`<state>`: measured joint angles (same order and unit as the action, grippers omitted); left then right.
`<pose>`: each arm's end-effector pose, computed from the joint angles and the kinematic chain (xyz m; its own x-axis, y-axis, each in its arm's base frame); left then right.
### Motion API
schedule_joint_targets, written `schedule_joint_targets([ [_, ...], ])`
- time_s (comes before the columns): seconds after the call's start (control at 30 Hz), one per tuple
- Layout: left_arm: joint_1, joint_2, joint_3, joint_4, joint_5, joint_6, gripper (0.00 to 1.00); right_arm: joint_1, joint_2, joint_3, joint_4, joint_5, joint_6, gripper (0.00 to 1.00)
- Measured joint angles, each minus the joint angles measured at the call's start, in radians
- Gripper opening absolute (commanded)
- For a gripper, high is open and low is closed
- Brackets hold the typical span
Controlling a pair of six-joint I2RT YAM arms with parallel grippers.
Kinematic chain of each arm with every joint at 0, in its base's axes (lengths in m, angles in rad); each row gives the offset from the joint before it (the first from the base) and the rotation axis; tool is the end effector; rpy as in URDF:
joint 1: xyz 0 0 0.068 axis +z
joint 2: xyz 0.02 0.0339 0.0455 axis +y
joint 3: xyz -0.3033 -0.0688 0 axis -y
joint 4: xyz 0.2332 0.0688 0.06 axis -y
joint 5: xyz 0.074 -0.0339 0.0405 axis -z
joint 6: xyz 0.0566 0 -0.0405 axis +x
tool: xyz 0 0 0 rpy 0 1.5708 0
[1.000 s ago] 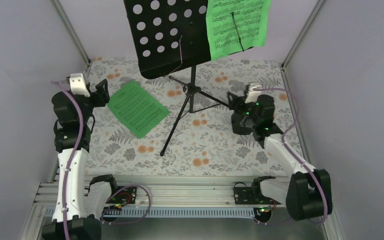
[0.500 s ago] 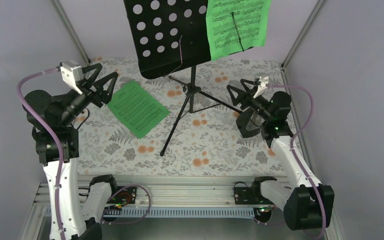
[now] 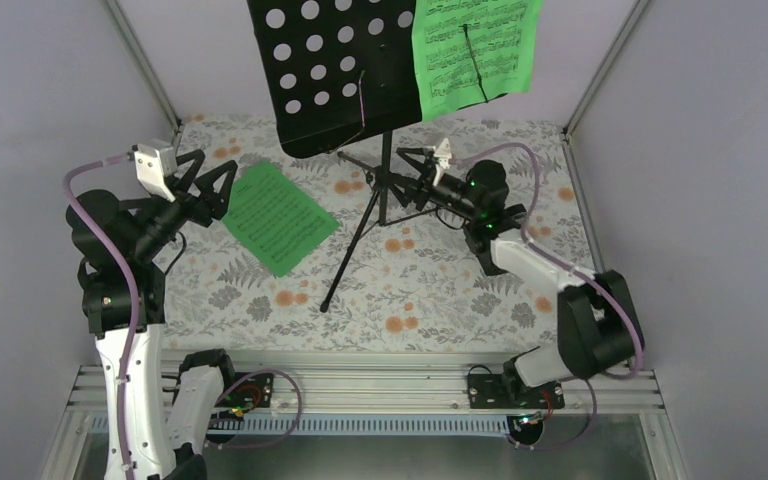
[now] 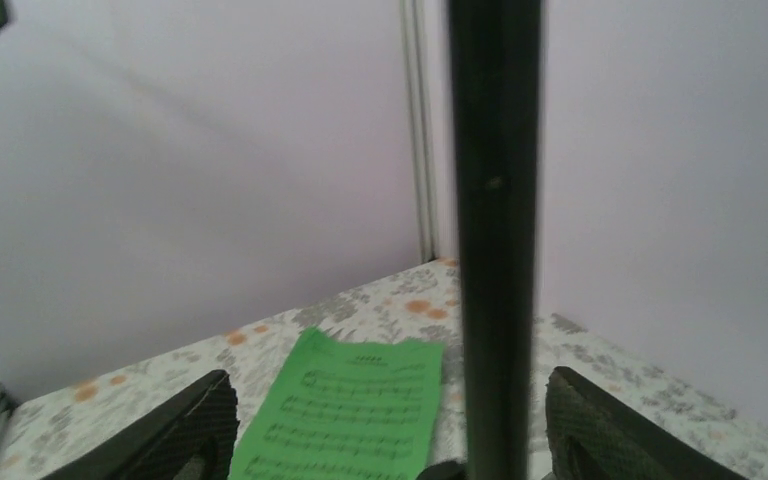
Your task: Pack up the instrument practice props
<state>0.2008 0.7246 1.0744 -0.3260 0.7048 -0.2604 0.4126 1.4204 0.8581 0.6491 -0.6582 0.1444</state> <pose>0.1136 -0.0143 0.4536 -0.1018 -0.2209 -0.9700 0.4725 0.8473 -0.2425 0.2812 0.1609 0.3501 -0.0474 0.1035 -0.9935 -0.8778 0.4703 0.0909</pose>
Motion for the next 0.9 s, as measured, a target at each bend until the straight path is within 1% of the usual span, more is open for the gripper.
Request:
schedule_joint_targets([
  [0.07, 0.000, -0.009, 0.000, -0.013, -0.016, 0.015, 0.72, 0.006, 0.069, 0.042, 0.039, 0.021, -0.013, 0.66],
  [0.13, 0.000, -0.013, 0.000, -0.023, -0.026, 0.025, 0.72, 0.010, 0.124, 0.086, 0.061, 0.035, -0.029, 0.58],
  [0.2, 0.000, -0.011, 0.000, -0.032, -0.037, 0.033, 0.72, 0.015, 0.172, 0.135, 0.074, 0.042, -0.049, 0.45],
  [0.33, 0.000, -0.005, -0.010, -0.035, -0.047, 0.040, 0.73, 0.039, 0.252, 0.235, 0.080, 0.039, -0.082, 0.12],
  [0.37, 0.000, -0.004, -0.013, -0.035, -0.048, 0.041, 0.73, 0.047, 0.271, 0.260, 0.075, 0.044, -0.085, 0.06],
  [0.4, 0.000, -0.002, -0.017, -0.037, -0.049, 0.042, 0.73, 0.053, 0.283, 0.275, 0.071, 0.055, -0.085, 0.04],
  [0.57, 0.000, 0.002, -0.030, -0.054, -0.060, 0.050, 0.73, 0.074, 0.288, 0.278, 0.071, 0.150, -0.088, 0.04],
  [0.73, 0.000, 0.001, -0.033, -0.066, -0.069, 0.062, 0.73, 0.102, 0.264, 0.255, 0.065, 0.353, -0.102, 0.04],
  [0.9, 0.000, -0.005, -0.033, -0.074, -0.074, 0.067, 0.73, 0.108, 0.222, 0.240, 0.002, 0.625, -0.129, 0.04],
])
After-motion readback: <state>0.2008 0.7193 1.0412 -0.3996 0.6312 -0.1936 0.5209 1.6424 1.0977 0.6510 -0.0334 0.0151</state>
